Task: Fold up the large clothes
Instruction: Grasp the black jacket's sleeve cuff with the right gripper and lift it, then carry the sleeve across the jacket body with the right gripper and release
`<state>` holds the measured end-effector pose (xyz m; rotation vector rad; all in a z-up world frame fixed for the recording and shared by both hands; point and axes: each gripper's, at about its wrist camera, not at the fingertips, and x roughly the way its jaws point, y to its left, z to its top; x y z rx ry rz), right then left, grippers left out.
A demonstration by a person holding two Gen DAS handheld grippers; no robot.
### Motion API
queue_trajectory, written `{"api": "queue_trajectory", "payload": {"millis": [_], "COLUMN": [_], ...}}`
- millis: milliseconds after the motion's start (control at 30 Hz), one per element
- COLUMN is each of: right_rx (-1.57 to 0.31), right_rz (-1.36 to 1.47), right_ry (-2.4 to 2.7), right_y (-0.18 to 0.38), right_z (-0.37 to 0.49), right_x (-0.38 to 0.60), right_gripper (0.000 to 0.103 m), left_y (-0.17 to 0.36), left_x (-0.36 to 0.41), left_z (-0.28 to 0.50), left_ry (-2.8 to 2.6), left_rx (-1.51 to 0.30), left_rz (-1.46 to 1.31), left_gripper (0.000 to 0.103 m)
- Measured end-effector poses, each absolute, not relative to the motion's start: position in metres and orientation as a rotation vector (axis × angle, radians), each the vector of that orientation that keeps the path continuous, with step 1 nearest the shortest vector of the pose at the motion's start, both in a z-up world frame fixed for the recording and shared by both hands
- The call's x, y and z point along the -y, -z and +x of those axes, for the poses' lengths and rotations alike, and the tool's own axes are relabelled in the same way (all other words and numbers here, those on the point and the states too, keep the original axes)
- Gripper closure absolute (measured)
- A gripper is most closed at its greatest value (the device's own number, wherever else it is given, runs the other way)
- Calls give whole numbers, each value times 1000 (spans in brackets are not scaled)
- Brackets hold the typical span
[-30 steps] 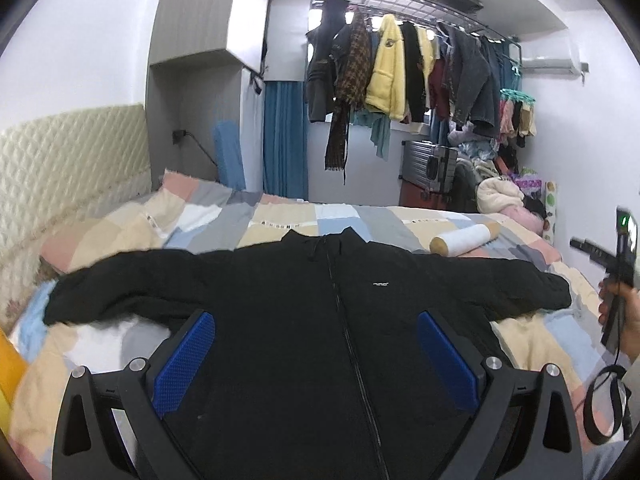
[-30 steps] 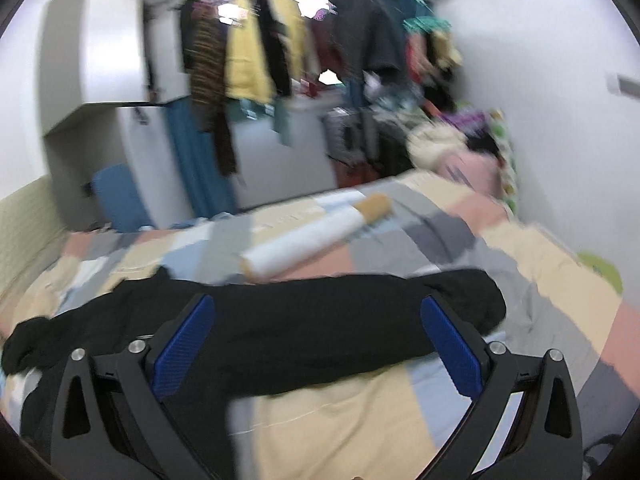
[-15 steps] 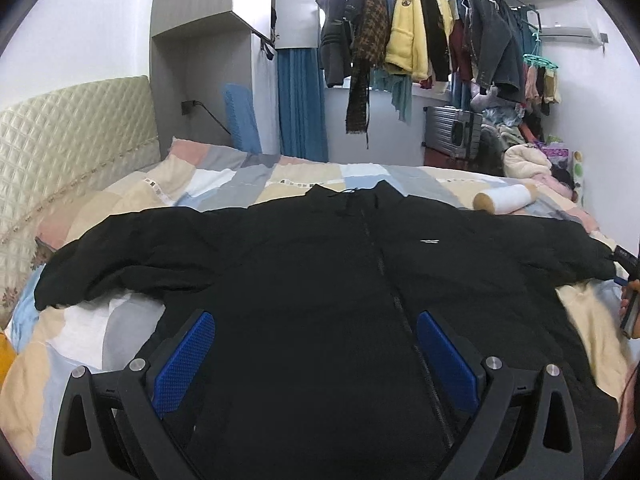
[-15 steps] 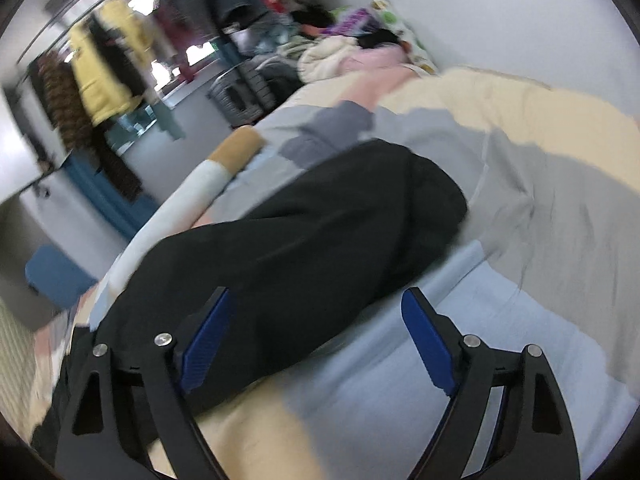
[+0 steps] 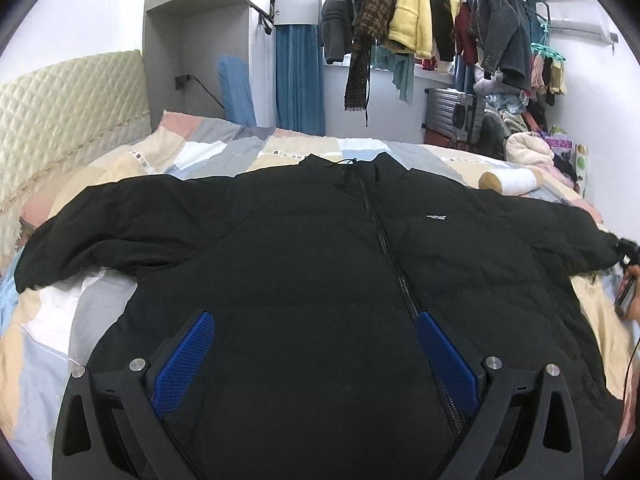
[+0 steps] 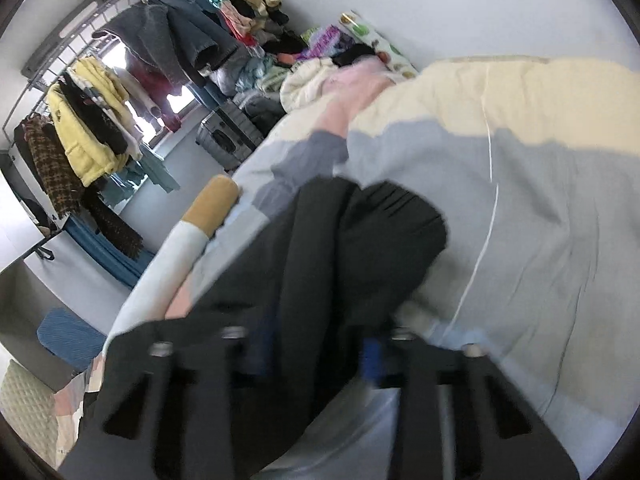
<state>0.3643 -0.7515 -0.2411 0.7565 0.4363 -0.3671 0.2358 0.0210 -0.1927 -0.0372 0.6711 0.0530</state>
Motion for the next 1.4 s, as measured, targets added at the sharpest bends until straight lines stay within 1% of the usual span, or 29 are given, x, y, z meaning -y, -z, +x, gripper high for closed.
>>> {"api": "queue_trajectory", "payload": {"millis": [33, 67, 167, 267, 367, 533, 667, 733, 800, 900, 1033, 1133, 1233, 1300, 1400], "right_rx": [-428, -418, -392, -362, -320, -260, -219, -194, -177, -144, -100, -93, -88, -98, -144], "right_rz": [746, 734, 710, 693, 626, 446, 408, 376, 275, 171, 100, 64, 8, -11, -49], "right_ry": [365, 357, 336, 310, 276, 217, 185, 175, 176, 126, 35, -51, -143, -205, -315], "right_y": [236, 227, 202, 168, 122, 43, -4, -29, -58, -95, -134, -154, -158, -151, -121], "right_z": [363, 362, 356, 352, 351, 346, 339, 337, 337, 339, 336, 343, 345, 346, 354], "right_x": [751, 750, 745, 741, 723, 668, 629, 603, 563, 504, 428, 366, 295, 255, 184], "right_gripper": [85, 89, 94, 96, 97, 97, 97, 97, 97, 97, 97, 97, 97, 97, 97], "left_y": [191, 189, 174, 158, 146, 148, 151, 150, 148, 144, 146, 150, 156, 158, 157], "left_x": [-20, -20, -19, -23, -36, -70, -89, -97, -105, -120, -136, -146, -155, -157, -158], "left_z": [233, 231, 220, 204, 189, 173, 165, 163, 159, 152, 147, 147, 147, 145, 139], "left_ry": [-50, -49, -21, -29, -58, -79, -122, -115, -72, -58, -118, -123, -116, -125, -159], "left_rx": [-666, -666, -662, -615, -570, -591, -613, -633, -649, -635, -611, -605, -613, -611, -579], "left_rz": [-32, -29, -26, 3, -7, -87, -110, -113, -134, -159, -142, -161, -198, -194, -149], "left_gripper": [1, 1, 1, 1, 1, 1, 1, 1, 1, 1, 1, 1, 1, 1, 1]}}
